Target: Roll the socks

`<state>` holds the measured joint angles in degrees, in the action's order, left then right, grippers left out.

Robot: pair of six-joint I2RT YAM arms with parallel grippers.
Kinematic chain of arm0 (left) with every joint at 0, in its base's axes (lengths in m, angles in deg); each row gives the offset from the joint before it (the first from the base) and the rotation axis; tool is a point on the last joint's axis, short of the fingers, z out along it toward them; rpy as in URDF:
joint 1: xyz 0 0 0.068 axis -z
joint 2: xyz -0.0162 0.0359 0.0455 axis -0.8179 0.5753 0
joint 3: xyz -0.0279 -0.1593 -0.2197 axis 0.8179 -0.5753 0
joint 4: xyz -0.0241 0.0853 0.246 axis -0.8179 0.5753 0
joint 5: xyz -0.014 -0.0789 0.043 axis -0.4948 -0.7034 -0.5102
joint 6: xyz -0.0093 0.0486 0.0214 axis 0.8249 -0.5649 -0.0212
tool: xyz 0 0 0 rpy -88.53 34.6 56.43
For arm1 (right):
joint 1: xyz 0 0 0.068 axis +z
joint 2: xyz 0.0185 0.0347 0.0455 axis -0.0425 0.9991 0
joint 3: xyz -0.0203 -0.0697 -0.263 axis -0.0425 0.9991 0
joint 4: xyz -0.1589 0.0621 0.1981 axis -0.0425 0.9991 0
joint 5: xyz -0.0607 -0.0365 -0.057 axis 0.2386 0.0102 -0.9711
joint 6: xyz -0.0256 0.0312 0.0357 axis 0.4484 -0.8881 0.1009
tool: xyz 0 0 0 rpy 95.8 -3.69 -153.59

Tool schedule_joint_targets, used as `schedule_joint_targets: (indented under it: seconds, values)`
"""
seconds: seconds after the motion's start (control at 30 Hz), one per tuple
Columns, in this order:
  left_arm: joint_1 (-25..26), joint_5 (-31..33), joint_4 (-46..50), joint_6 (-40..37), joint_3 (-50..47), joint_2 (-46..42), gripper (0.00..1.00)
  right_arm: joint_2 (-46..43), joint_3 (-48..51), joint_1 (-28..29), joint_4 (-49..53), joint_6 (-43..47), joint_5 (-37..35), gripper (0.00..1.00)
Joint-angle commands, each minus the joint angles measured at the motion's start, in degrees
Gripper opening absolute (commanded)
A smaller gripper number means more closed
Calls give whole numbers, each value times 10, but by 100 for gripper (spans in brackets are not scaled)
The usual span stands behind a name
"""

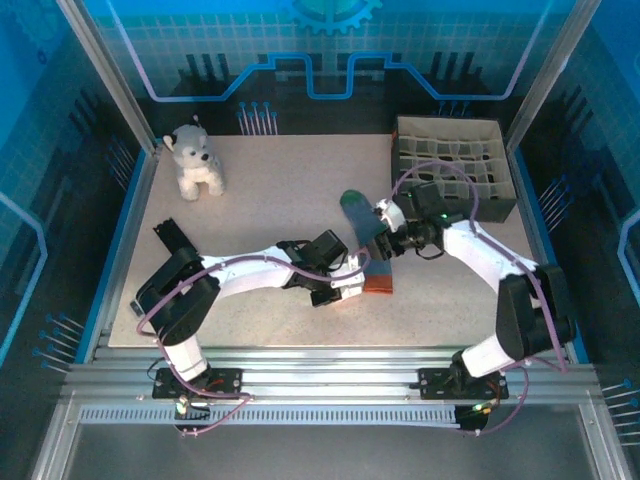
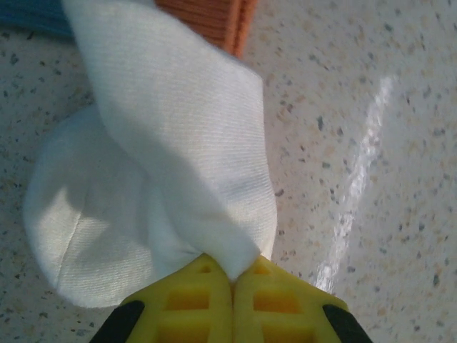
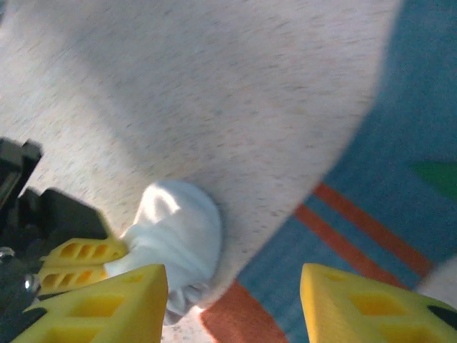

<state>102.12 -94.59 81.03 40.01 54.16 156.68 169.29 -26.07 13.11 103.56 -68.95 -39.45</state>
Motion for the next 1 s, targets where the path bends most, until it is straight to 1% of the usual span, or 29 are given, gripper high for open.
schedule_joint_targets:
  seconds: [0.0, 0.17, 0.3, 0.37, 0.53, 0.63, 0.7, 0.8, 0.97]
  values:
    - [-15, -22, 27, 123, -5, 14, 0, -36, 28, -5, -59, -175, -83, 52]
    - [-29, -34, -16, 233, -30, 18, 0, -65, 72, 8, -54, -308, -107, 51]
    - [-33, -53, -63, 297, -56, 14, 0, -87, 97, 54, -53, -396, -136, 50]
    - [-34, -64, -83, 317, -65, 14, 0, -98, 113, 77, -57, -437, -146, 50]
    - [-38, -95, -99, 352, -64, 31, 0, -102, 144, 126, -65, -522, -151, 50]
    - [-45, -114, -118, 379, -71, 34, 0, -85, 160, 152, -87, -574, -154, 48]
    - [-46, -122, -133, 391, -80, 34, 0, -75, 178, 165, -121, -613, -159, 46]
    - [-49, -132, -150, 404, -89, 34, 0, -63, 191, 178, -162, -647, -170, 43]
    - [-53, -142, -168, 416, -99, 36, 0, -33, 188, 186, -189, -673, -186, 44]
